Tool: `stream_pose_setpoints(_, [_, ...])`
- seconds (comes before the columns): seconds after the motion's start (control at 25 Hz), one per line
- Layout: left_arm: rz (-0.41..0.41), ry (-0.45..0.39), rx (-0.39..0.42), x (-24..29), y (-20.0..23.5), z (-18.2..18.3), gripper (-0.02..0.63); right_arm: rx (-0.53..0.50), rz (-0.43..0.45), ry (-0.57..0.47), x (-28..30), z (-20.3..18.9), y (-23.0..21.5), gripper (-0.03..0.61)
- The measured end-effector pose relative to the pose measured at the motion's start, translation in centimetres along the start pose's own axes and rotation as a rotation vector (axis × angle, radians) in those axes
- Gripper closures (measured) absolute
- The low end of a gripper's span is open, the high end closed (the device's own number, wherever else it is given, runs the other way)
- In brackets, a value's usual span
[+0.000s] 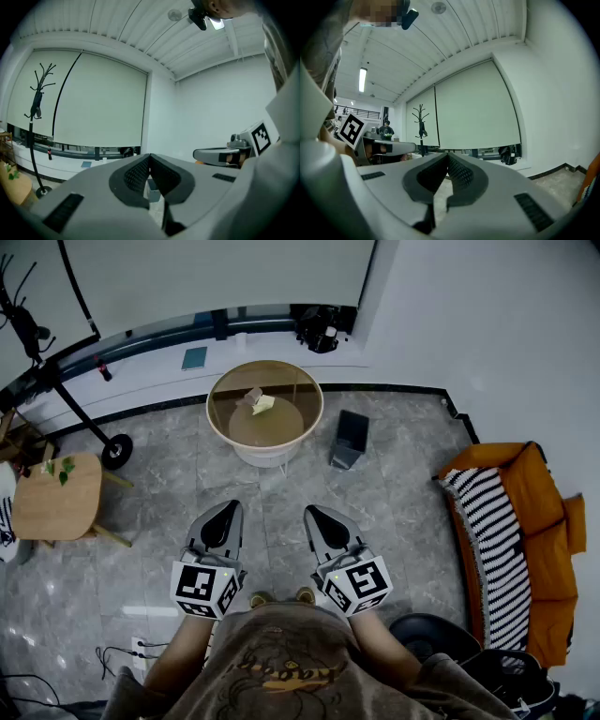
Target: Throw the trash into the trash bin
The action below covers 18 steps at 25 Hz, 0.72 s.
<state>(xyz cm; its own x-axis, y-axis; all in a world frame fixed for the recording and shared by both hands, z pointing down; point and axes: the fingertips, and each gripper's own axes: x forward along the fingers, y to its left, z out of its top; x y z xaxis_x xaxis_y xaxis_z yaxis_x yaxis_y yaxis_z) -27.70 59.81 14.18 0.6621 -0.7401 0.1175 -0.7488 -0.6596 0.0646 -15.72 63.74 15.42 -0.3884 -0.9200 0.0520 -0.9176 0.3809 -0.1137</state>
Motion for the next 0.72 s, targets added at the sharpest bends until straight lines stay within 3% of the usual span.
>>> stream_pose_setpoints(0.72, [-0.062,0.022,0.005,0.0,5.0,-1.4,0.597,0.021,-0.057,-0.042,2.9,-0.4,2.5,0.560])
